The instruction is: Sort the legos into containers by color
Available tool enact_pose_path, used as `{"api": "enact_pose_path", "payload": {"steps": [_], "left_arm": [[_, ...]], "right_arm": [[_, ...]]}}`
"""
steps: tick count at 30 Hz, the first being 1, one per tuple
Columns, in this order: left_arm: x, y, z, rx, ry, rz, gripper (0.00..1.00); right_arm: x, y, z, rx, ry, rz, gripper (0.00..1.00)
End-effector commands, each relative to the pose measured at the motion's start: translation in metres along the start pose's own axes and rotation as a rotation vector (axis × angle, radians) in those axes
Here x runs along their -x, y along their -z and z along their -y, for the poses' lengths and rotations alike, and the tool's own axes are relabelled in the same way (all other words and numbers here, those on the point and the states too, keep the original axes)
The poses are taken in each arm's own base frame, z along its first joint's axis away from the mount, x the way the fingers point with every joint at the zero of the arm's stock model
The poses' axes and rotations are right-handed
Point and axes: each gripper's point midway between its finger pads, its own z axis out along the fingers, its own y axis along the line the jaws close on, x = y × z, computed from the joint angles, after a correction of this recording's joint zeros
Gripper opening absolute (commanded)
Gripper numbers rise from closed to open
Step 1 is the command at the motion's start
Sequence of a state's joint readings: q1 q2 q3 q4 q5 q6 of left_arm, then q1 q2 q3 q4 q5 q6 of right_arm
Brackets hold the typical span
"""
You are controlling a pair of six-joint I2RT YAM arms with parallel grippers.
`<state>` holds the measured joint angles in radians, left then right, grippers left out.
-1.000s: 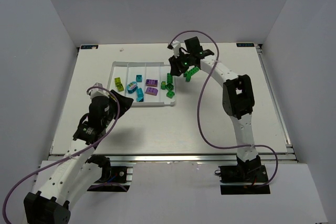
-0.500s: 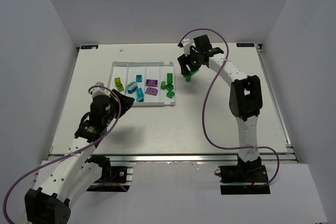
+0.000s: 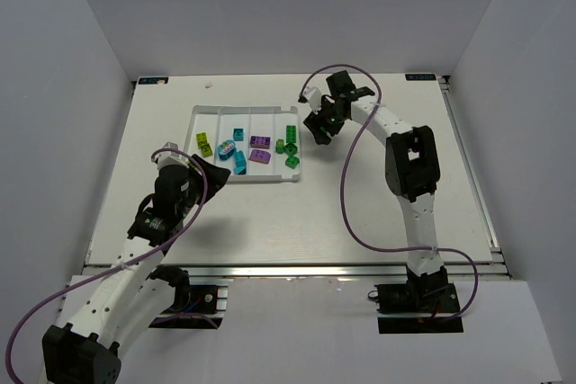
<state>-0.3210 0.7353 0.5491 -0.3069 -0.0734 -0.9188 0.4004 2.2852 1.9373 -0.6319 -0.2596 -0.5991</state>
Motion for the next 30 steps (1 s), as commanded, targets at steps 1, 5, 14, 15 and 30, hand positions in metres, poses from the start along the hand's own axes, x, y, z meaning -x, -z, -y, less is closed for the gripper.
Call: {"api": "enact_pose_path", "payload": {"steps": [1,5,14,15,30], "left_arm": [[0.0,0.001,0.002,-0.009,0.004,0.002,0.69],[0.0,0.0,0.001,-0.005,0.006,0.003,0.69],[0.001,0.002,0.0,-0.003,0.006,0.007,0.69],[0.0,0.002,0.0,-0.002,0.006,0.006,0.69],[0.0,-0.002,0.003,-0.014,0.001,0.0,0.69]], "right_arm": [[0.016,0.002,0.014,-0.032,0.094,0.034,0.74],[0.017,-0.006,0.018,-0.029,0.107,0.038,0.72],[0.01,-0.019,0.023,-0.043,0.12,0.025,0.65],[0.009,-0.02,0.023,-0.043,0.124,0.022,0.65],[0.02,0.02,0.004,-0.024,0.151,0.095,0.1]]}}
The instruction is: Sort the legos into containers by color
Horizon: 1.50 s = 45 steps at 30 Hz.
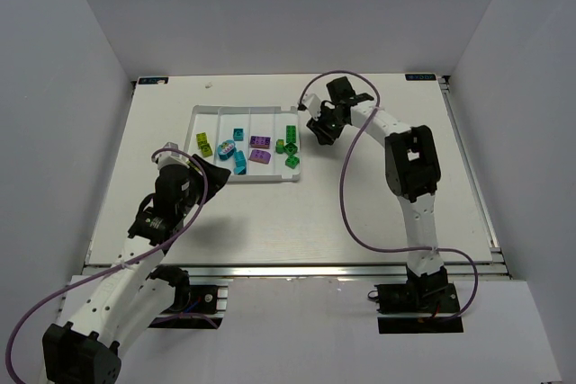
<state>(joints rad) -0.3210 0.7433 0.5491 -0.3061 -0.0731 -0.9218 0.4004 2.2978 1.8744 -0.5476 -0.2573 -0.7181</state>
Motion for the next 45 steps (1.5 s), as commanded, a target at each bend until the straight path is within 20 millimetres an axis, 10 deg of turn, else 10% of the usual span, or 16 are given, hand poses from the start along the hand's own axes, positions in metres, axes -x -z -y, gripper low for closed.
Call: {"api": "enact_pose_path", "payload": {"steps": [1,10,22,39,45], "left_arm": [[0.001,0.0,0.004,-0.021,-0.001,0.006,0.69],[-0.002,-0.005,0.006,-0.037,0.0,-0.007,0.69],[0.001,0.0,0.008,-0.041,0.001,0.005,0.69],[0.002,0.003,0.007,-0.03,-0.007,0.007,0.69],[0.001,0.002,0.007,-0.034,-0.004,0.006,0.69]], "right_arm": [[0.036,0.043,-0.002,-0.002,0.024,0.117,0.1],[0.089,0.088,-0.059,0.221,-0.049,0.318,0.06],[0.16,0.051,-0.044,0.201,-0.037,0.428,0.12],[0.164,0.01,-0.025,0.108,-0.002,0.433,0.73],[0.164,0.037,-0.007,0.023,-0.062,0.438,0.67]]}}
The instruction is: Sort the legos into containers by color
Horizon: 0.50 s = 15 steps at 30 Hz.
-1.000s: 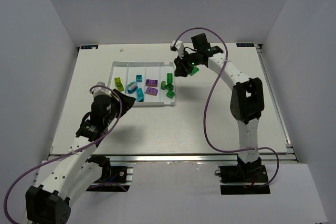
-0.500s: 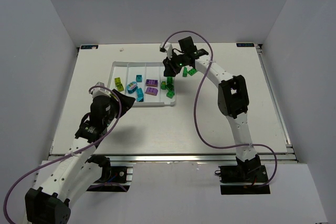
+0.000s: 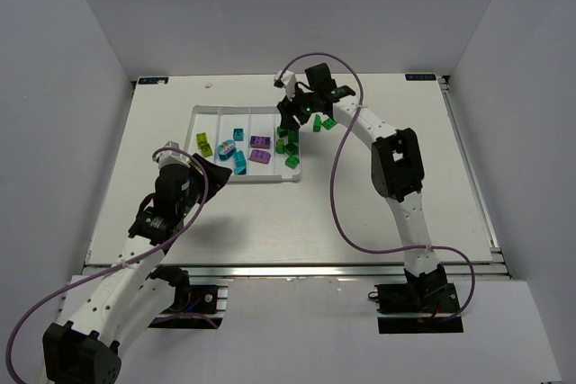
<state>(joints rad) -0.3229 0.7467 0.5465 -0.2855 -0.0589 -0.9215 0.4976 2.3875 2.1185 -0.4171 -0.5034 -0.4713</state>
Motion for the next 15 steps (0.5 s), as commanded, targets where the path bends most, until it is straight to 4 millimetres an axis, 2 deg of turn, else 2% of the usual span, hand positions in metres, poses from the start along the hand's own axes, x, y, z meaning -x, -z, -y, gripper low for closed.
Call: {"api": "enact_pose_path", "payload": {"steps": [1,2,3,5,6,8,9,11,15], "left_arm": [[0.002,0.002,0.003,-0.015,-0.004,0.01,0.69],[0.001,0.002,0.002,-0.015,-0.004,0.01,0.69],[0.002,0.001,0.003,-0.017,-0.003,0.012,0.69],[0.001,0.001,0.003,-0.022,-0.002,0.008,0.69],[0.0,0.001,0.003,-0.022,-0.002,0.008,0.69],[-0.001,0.0,0.003,-0.024,-0.002,0.005,0.69],[-0.001,0.0,0.003,-0.025,-0.002,0.004,0.69],[-0.001,0.0,0.003,-0.027,0.001,0.004,0.69],[-0.001,0.0,0.004,-0.032,0.004,0.003,0.69]], "right_arm": [[0.05,0.042,0.023,-0.136,0.002,0.097,0.62],[0.047,0.05,0.032,-0.166,-0.027,0.095,0.54],[0.041,0.055,0.04,-0.205,-0.054,0.08,0.4],[0.026,0.067,0.051,-0.257,-0.126,0.055,0.32],[0.018,0.071,0.058,-0.295,-0.152,0.035,0.31],[-0.004,0.079,0.068,-0.354,-0.226,-0.018,0.33],[-0.011,0.082,0.073,-0.383,-0.251,-0.035,0.4],[-0.026,0.085,0.08,-0.446,-0.341,-0.071,0.44],[-0.042,0.088,0.085,-0.517,-0.459,-0.096,0.54]]}}
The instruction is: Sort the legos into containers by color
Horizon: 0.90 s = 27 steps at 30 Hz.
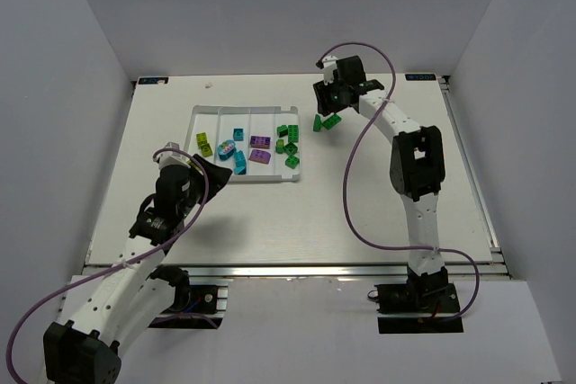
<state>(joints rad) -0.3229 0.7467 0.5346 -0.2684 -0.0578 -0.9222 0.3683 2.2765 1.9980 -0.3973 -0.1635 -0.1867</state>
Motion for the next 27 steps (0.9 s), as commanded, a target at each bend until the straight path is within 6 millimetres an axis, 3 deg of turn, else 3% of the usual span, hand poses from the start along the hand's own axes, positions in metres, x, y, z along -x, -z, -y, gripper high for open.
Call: {"api": "enact_pose_path", "payload": {"steps": [1,8,18,27], "left_arm": [[-0.001,0.001,0.004,-0.025,0.003,0.0,0.69],[0.001,0.005,0.004,-0.022,0.011,0.007,0.69],[0.003,0.008,0.005,-0.018,0.011,0.01,0.69],[0.004,0.009,0.005,-0.015,0.015,0.017,0.69]], "right_arm": [[0.002,0.008,0.001,-0.082,-0.132,-0.009,0.55],[0.0,0.002,-0.019,-0.019,-0.308,-0.013,0.57],[-0.028,-0.026,-0.009,-0.066,-0.316,-0.064,0.57],[-0.035,-0.046,-0.016,-0.08,-0.25,-0.077,0.51]]}}
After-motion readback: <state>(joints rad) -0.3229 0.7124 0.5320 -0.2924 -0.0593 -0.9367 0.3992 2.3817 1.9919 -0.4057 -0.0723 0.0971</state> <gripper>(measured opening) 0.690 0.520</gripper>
